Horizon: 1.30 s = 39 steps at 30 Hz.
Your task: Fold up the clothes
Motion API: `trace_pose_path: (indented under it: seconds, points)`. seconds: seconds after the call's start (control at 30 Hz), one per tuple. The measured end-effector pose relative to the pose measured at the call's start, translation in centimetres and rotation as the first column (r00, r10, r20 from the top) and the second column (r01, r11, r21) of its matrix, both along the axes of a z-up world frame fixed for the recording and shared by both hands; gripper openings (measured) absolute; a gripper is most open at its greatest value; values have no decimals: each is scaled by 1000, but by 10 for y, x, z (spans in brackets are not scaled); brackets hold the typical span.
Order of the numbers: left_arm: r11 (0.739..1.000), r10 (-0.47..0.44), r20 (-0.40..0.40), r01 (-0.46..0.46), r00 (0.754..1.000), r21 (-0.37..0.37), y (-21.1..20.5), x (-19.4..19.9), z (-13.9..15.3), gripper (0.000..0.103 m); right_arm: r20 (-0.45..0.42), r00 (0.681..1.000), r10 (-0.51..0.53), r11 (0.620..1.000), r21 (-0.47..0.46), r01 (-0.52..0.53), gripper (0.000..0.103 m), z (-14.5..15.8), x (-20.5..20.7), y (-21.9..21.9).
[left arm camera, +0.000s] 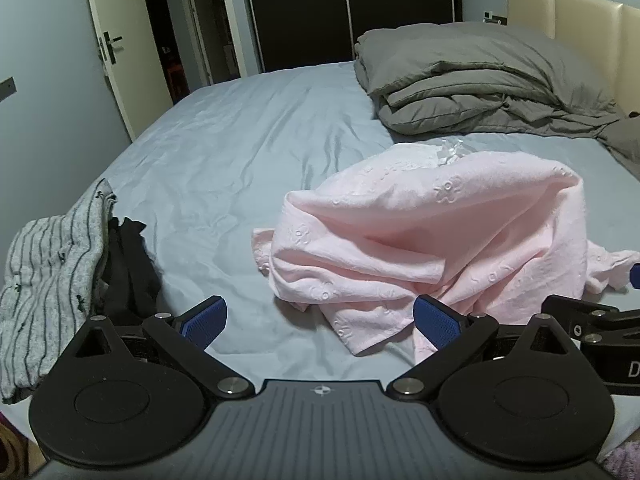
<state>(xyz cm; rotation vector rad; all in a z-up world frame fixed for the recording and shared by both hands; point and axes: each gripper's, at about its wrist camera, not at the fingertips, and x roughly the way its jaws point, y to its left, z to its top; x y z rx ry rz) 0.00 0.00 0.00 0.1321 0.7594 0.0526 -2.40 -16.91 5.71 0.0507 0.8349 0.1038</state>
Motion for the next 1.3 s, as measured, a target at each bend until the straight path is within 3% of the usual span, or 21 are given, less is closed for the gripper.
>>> trace_pose_path:
  seconds: [0.6,1.3]
  points:
    - [998,3,-27,-5,1000,-55,-2,-1,1,101,-10,1000,-6,1000,0,6,103,1,-1,-1]
    - [999,0,-39,-2,999,-45,-4,-3,-1,101,-15,1000,-17,1000,-1,17,103,0,-1,-4]
